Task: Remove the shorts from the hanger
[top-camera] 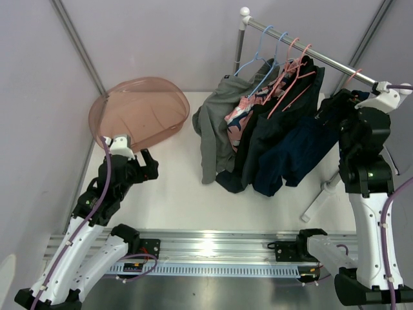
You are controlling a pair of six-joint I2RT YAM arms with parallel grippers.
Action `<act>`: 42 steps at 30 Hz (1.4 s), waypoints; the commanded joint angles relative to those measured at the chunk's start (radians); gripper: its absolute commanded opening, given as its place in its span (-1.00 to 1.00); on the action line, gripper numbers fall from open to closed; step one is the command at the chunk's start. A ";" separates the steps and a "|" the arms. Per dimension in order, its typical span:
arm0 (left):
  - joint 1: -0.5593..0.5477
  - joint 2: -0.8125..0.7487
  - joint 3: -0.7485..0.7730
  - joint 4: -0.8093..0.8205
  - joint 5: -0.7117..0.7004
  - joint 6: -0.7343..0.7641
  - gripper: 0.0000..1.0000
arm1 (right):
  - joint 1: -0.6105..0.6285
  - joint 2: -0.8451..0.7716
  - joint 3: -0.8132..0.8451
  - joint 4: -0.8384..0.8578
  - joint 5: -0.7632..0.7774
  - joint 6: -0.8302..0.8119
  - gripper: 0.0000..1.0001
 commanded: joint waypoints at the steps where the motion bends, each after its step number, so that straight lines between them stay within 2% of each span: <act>1: -0.006 -0.004 0.005 0.020 0.027 0.023 0.94 | 0.001 0.013 -0.014 0.047 0.055 0.013 0.68; 9: -0.006 -0.007 0.002 0.023 0.049 0.026 0.94 | 0.015 0.072 -0.089 0.113 0.103 0.028 0.51; 11: -0.006 -0.007 0.002 0.023 0.049 0.027 0.94 | 0.023 0.086 -0.099 0.142 0.109 0.020 0.39; 12: -0.006 -0.007 0.002 0.023 0.049 0.026 0.94 | 0.023 0.104 -0.097 0.147 0.109 0.019 0.27; 13: -0.006 -0.006 0.002 0.024 0.052 0.027 0.94 | 0.026 0.116 -0.093 0.153 0.110 0.020 0.06; 20: -0.006 0.011 0.002 0.020 0.046 0.023 0.94 | 0.061 0.142 -0.085 0.184 0.127 0.030 -0.53; 22: -0.006 0.014 0.004 0.018 0.049 0.026 0.93 | 0.076 0.139 -0.071 0.181 0.135 0.026 -0.90; 23: -0.006 0.014 0.005 0.021 0.062 0.030 0.93 | 0.081 0.138 -0.065 0.176 0.133 0.026 -1.00; 28: -0.018 -0.044 0.007 0.079 0.167 0.075 0.98 | 0.142 0.107 -0.011 0.141 0.090 0.034 -1.00; 31: -0.054 -0.057 0.019 0.152 0.282 0.104 0.99 | 0.234 0.087 0.042 0.119 0.096 0.033 -1.00; 33: -0.138 0.011 0.107 0.175 0.315 0.101 0.98 | 0.277 0.075 0.082 0.103 0.127 0.030 -1.00; 35: -0.285 0.072 0.157 0.199 0.299 0.113 0.99 | 0.331 0.064 0.099 0.098 0.167 0.034 -1.00; 36: -0.346 0.101 0.239 0.236 0.296 0.125 0.98 | 0.340 0.050 0.104 0.099 0.176 0.036 -1.00; 37: -0.479 0.174 0.266 0.253 0.267 0.144 0.98 | 0.348 0.044 0.105 0.104 0.193 0.045 -1.00; 39: -0.611 0.265 0.377 0.296 0.216 0.205 0.98 | 0.353 0.038 0.107 0.107 0.205 0.051 -1.00; 40: -0.717 0.372 0.437 0.303 0.189 0.240 0.98 | 0.353 0.037 0.121 0.101 0.211 0.063 -1.00; 42: -0.781 0.475 0.490 0.357 0.181 0.248 0.98 | 0.353 0.038 0.134 0.080 0.213 0.077 -1.00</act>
